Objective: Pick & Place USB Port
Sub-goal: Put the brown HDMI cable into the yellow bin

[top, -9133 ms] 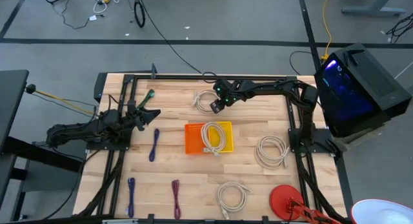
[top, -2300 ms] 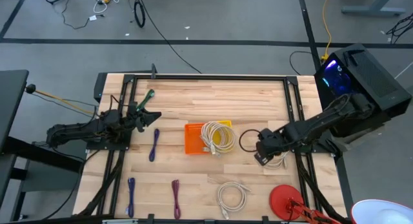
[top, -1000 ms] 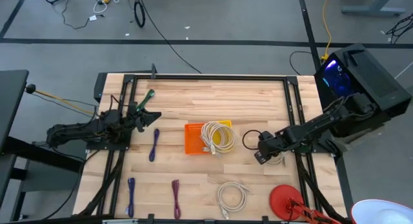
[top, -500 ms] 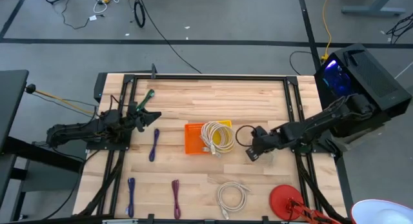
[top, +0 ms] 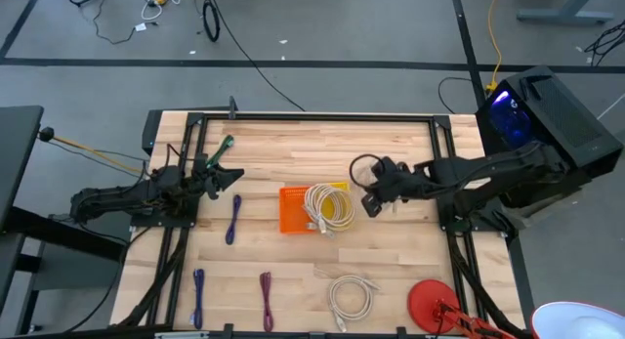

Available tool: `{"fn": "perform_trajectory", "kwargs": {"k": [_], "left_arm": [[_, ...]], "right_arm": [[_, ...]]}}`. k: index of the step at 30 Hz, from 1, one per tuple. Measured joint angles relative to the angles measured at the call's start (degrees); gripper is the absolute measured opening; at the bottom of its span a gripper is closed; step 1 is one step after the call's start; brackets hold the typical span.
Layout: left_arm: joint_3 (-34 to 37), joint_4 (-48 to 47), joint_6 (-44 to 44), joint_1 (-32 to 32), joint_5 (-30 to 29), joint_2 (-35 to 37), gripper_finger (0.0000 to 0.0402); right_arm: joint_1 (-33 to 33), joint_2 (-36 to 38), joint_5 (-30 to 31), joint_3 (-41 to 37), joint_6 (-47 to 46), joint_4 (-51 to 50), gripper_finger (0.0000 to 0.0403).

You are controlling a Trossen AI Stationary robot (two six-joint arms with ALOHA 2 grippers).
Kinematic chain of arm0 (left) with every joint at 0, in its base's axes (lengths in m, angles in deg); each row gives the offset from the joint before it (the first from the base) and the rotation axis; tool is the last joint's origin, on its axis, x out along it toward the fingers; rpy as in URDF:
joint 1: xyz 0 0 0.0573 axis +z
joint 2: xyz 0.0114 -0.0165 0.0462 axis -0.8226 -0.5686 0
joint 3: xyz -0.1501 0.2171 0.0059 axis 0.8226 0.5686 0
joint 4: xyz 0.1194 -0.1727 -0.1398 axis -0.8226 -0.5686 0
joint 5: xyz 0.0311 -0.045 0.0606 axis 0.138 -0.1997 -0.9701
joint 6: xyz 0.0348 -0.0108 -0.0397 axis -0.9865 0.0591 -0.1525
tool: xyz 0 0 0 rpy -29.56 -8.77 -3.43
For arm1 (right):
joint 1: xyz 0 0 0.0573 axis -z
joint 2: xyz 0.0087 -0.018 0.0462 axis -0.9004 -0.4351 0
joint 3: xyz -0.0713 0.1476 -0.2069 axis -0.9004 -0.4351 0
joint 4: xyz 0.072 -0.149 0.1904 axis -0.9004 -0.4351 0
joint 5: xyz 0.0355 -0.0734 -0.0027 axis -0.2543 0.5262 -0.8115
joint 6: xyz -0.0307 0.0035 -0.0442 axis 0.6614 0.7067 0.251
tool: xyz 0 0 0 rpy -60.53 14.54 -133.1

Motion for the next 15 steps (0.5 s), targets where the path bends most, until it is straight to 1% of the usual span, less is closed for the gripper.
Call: {"fn": "perform_trajectory", "kwargs": {"k": [6, 12, 15], "left_arm": [[0.01, 0.0, -0.04, 0.0, -0.06, -0.01, 0.0069], [0.01, 0.0, -0.66, 0.0, -1.67, 0.0, 0.0069], [0.0, 0.04, -0.66, 0.0, -2.49, 0.0, 0.0069]], "right_arm": [[1.77, 0.0, -0.76, 2.97, 4.26, 1.92, 0.0006], [2.04, -0.48, -5.29, 3.2, 6.62, 12.39, 0.0006], [1.98, -1.23, -6.81, 3.2, 7.46, 15.74, 0.0006]]}}
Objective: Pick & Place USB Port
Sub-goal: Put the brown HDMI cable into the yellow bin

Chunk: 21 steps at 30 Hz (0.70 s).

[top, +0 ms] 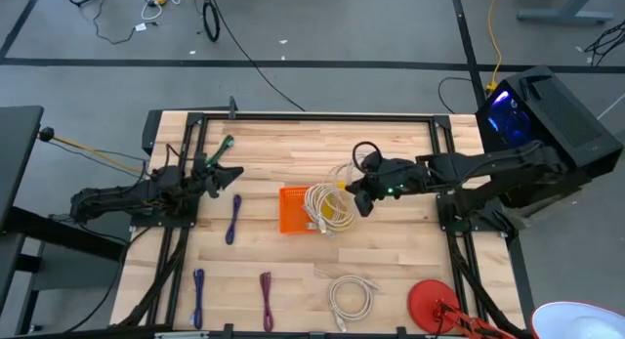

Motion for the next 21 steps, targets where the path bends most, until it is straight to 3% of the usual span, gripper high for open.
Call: {"fn": "perform_trajectory", "kwargs": {"k": [11, 21], "left_arm": [[0.0, 0.02, 0.14, 0.0, -0.28, 0.0, 0.0069], [0.01, 0.0, 0.7, 0.0, -0.26, 0.01, 0.0069]], "right_arm": [[-1.32, -6.93, -6.66, 0.0, 0.22, 7.41, 0.0006], [-1.26, -8.15, -6.74, 0.0, 0.74, 7.53, 0.0006]]}}
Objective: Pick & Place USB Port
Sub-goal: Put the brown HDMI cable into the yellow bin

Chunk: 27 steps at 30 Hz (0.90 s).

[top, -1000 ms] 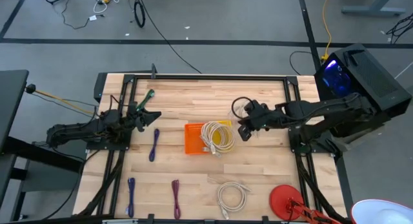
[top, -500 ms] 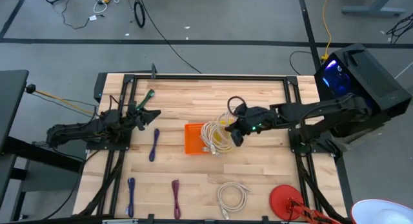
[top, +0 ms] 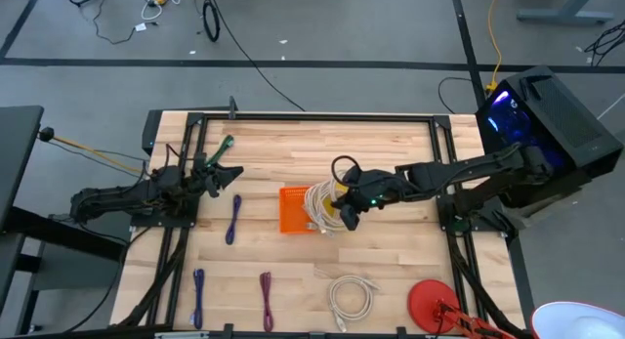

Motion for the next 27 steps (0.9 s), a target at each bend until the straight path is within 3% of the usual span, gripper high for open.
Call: {"fn": "perform_trajectory", "kwargs": {"k": [27], "left_arm": [[-0.02, -0.02, -0.08, -0.02, 0.21, -0.01, 0.0069]], "right_arm": [[3.07, -3.26, 0.19, -0.04, 3.32, 1.69, 0.0006]]}}
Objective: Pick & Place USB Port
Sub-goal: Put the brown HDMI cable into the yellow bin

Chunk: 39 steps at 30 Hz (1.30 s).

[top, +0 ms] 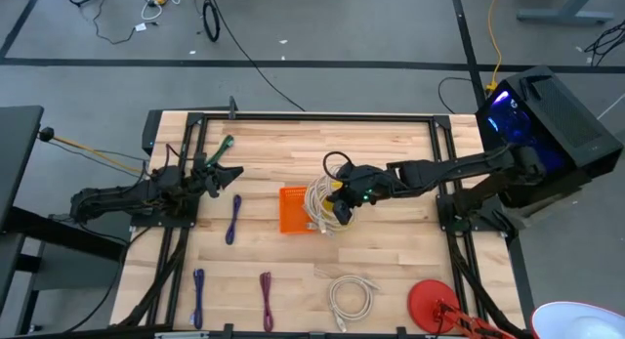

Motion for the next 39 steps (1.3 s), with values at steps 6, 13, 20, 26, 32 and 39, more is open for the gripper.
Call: {"fn": "perform_trajectory", "kwargs": {"k": [6, 13, 20, 26, 32, 39], "left_arm": [[0.0, 0.0, -0.12, 0.01, -0.02, -0.02, 0.0069], [0.0, 0.0, -0.54, 0.02, -0.02, 0.01, 0.0069], [0.0, 0.0, -0.62, -0.01, -0.02, 0.0, 0.0069], [0.0, 0.0, -0.6, 0.01, -0.02, -0.01, 0.0069], [0.0, 0.0, -0.57, 0.02, -0.02, 0.01, 0.0069], [0.0, -0.01, -0.55, 0.0, -0.04, 0.01, 0.0069]], "right_arm": [[0.05, -0.17, -0.21, 0.0, 0.2, -0.22, 0.0006], [0.1, -0.17, -0.5, 0.0, 0.24, -1.29, 0.0006], [0.1, -0.24, -0.64, -2.47, -1.16, -0.5, 0.0006], [0.1, -0.22, -1.77, -4.35, -1.76, 4.83, 0.0006], [0.12, -0.22, -2.05, -4.33, -1.33, 4.79, 0.0011], [0.12, -1.7, -3.09, -4.35, -1.42, 6.7, 0.0006]]}}
